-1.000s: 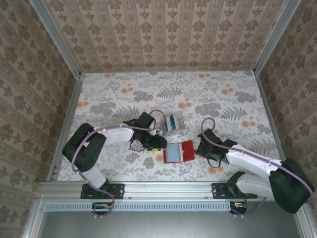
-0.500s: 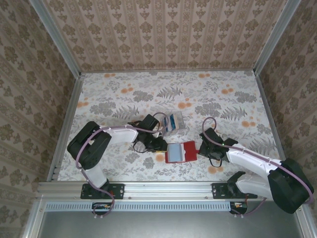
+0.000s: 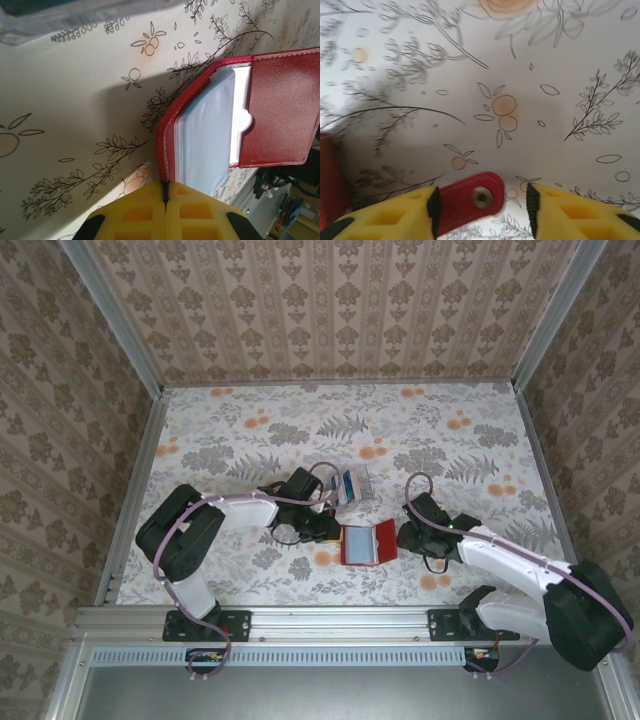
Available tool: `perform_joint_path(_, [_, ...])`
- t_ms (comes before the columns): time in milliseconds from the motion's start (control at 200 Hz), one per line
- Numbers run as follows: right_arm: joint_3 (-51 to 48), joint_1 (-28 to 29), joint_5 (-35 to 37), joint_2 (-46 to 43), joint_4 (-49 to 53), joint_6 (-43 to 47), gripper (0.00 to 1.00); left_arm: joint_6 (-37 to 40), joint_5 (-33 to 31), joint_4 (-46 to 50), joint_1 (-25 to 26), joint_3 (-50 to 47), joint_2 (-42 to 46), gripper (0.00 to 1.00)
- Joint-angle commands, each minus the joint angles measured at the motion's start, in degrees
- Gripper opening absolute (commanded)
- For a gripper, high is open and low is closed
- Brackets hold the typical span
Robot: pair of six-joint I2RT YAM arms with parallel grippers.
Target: Put the credit cards into the card holder
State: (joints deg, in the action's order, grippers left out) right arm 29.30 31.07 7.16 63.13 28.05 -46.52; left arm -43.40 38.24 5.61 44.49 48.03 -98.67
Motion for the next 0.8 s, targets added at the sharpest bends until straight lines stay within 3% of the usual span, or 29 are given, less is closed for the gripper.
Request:
perform_joint_path(0, [2.9,-1.3,0.3,-6.2,6.7,5.5,0.55,-1.9,2.5,-2.2,-0.3,-0.8,2.6,0.00])
perform_joint_path(205, [8.5,-2.1,-1.9,-11.0,12.8,10.6,0.54,-2.7,3.1,-1.8,-0.3,-0.6,3.7,0.00])
perform_joint_path(300, [10.2,-1.3,-10.5,-7.5,10.5,13.1,0.59,-3.2,3.3,-1.6,-0.3,-0.4,3.7,0.00])
perform_joint_path(470, [8.2,3.4,-25.3,-0.4,-3.6,11.1,0.68,-4.6,3.9,-3.3,-0.3,-0.9,4.2,0.00])
perform_joint_path(795, [10.8,6.4,-26.5,10.9,-5.7,14.0,0.76,-8.4,5.3,-10.4,-0.2,-3.6,4.8,0.00])
